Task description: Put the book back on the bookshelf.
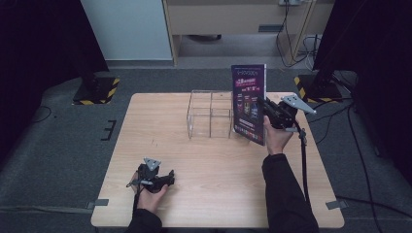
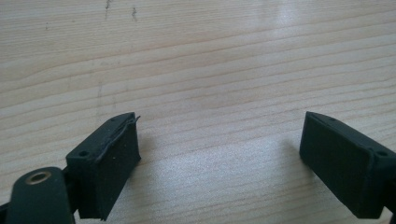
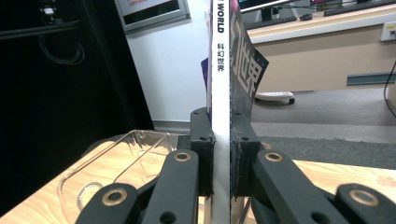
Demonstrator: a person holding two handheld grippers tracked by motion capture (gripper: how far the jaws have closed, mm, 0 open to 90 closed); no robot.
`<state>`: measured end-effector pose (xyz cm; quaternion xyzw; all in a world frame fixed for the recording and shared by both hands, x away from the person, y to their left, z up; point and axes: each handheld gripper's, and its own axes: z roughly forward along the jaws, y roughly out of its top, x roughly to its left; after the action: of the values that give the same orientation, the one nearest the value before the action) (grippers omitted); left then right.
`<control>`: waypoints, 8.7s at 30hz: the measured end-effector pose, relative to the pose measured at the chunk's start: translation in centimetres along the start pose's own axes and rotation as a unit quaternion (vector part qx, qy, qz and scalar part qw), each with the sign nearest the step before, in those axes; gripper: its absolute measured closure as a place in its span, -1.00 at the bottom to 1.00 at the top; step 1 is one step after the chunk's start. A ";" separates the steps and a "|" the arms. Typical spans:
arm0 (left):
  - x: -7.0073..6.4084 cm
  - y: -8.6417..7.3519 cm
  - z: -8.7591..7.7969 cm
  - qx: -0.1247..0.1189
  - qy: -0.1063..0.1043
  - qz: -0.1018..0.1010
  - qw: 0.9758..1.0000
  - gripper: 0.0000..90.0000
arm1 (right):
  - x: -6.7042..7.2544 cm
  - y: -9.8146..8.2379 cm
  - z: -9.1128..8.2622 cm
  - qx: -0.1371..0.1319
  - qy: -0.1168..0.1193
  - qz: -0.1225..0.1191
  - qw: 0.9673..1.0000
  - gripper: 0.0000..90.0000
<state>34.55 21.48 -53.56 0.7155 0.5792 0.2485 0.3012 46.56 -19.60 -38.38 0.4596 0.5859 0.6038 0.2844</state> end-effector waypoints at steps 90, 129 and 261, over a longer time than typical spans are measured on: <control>-0.1 0.0 0.0 0.002 0.004 -0.001 1.000 -0.77 | -0.6 -4.8 -9.5 0.124 0.047 -0.026 0.991 0.77; -0.1 0.0 0.0 0.001 0.003 -0.001 1.000 -0.77 | 1.4 -1.7 -4.9 0.063 -0.011 -0.047 0.997 0.84; -0.1 0.0 0.1 0.001 0.001 0.000 1.000 -0.78 | 0.9 -1.7 0.5 0.088 -0.071 -0.082 0.990 0.61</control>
<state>34.61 21.38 -53.57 0.7155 0.5802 0.2483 0.2996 46.28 -18.28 -39.91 0.4748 0.6511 0.4901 0.3324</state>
